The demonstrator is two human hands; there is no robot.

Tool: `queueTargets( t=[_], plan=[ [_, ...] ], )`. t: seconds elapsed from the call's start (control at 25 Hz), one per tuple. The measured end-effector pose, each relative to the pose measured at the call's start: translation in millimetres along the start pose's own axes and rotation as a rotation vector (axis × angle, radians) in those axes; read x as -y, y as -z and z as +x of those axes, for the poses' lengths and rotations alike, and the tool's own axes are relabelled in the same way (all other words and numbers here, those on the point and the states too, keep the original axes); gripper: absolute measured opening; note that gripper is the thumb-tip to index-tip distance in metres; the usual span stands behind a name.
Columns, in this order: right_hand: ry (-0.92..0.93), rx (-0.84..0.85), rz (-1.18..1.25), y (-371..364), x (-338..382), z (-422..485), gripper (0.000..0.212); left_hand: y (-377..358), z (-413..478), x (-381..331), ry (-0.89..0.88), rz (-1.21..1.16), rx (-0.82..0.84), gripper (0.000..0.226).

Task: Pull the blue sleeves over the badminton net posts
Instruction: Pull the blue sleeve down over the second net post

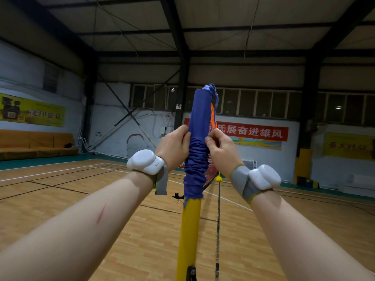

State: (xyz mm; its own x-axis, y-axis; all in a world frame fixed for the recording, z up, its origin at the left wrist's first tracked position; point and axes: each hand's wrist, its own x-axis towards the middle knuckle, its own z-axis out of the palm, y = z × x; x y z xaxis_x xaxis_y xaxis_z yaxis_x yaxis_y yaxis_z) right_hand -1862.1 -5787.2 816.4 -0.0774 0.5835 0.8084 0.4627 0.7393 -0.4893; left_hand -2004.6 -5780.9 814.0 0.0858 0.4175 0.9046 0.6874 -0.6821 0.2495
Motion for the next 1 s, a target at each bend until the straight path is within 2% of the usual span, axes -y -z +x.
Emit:
queueTargets(
  t=[0.2,0.28,0.52,0.64,1.0],
  plan=[
    [-0.169,-0.12,0.114,4,15,30,0.03,-1,-9,4,0.047,-0.012,0.065,0.015],
    [-0.154,-0.089,0.094,3,21,42,0.033,-1,-8,2,0.064,-0.013,0.088,0.015],
    [-0.006,-0.07,-0.024,1,24,53,0.015,22,15,-3,0.177,-0.039,0.252,0.017],
    [0.01,-0.047,0.005,6,21,54,0.015,31,43,-11,0.222,-0.129,0.167,0.019],
    [0.027,-0.037,0.041,13,11,47,0.014,-1,48,-24,0.074,-0.12,-0.118,0.013]
  ],
)
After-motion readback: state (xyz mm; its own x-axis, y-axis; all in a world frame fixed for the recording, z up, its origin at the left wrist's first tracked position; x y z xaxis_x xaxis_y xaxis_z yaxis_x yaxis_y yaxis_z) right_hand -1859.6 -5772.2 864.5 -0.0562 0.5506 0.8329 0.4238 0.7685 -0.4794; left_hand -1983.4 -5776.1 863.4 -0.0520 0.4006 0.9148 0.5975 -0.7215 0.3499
